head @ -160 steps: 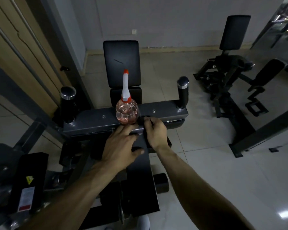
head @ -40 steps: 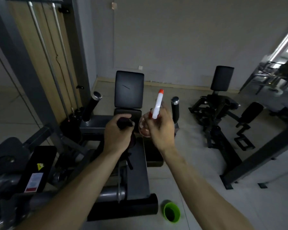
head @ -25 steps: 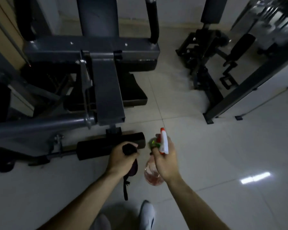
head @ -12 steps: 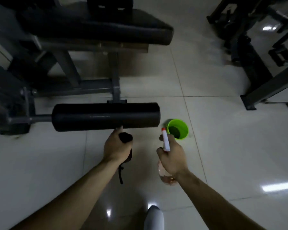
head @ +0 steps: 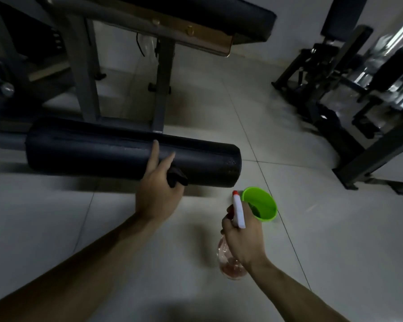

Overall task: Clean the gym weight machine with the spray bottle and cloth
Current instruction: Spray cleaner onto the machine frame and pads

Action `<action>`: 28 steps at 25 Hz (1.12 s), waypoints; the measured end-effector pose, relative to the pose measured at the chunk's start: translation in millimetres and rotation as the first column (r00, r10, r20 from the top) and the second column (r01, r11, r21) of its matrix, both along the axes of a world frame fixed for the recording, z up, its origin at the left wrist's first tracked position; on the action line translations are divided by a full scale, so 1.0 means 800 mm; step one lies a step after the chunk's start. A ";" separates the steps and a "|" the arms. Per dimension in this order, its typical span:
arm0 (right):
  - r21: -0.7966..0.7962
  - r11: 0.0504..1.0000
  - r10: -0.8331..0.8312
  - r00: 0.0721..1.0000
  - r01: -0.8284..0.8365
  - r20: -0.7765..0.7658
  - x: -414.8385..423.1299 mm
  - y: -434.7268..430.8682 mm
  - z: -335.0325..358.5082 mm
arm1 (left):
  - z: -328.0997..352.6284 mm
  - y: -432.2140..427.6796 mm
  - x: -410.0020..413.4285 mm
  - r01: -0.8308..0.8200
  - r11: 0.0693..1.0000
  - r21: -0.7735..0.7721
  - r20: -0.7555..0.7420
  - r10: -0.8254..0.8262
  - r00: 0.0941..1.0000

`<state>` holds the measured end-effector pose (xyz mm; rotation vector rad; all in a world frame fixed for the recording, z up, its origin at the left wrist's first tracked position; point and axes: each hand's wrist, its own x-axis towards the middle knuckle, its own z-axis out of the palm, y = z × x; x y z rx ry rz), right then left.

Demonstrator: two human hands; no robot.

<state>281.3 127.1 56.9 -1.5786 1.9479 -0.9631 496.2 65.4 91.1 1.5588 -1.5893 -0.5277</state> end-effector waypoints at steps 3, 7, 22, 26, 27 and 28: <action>0.019 0.991 0.133 0.991 -0.132 -0.032 0.029 0.016 0.006 | 0.014 0.012 0.049 -0.064 0.998 -0.020 -0.061 0.062 0.996; 0.053 0.960 0.276 0.960 -0.274 -0.047 0.083 0.005 0.026 | 0.025 0.022 0.123 -0.153 0.987 -0.046 -0.122 0.146 0.982; 0.080 0.789 0.612 0.791 -0.610 0.000 0.332 -0.026 0.025 | 0.034 0.065 0.298 -0.529 0.834 0.156 -0.382 0.545 0.746; 0.017 0.807 0.586 0.805 -0.590 0.088 0.390 -0.023 -0.005 | 0.023 0.081 0.327 -0.550 0.772 0.318 -0.396 0.635 0.663; 0.028 0.811 0.577 0.807 -0.584 0.125 0.399 -0.020 -0.017 | 0.022 0.083 0.332 -0.533 0.760 0.372 -0.420 0.650 0.634; 0.049 0.813 0.571 0.811 -0.580 0.131 0.404 -0.018 -0.031 | 0.021 0.084 0.336 -0.501 0.753 0.426 -0.451 0.657 0.604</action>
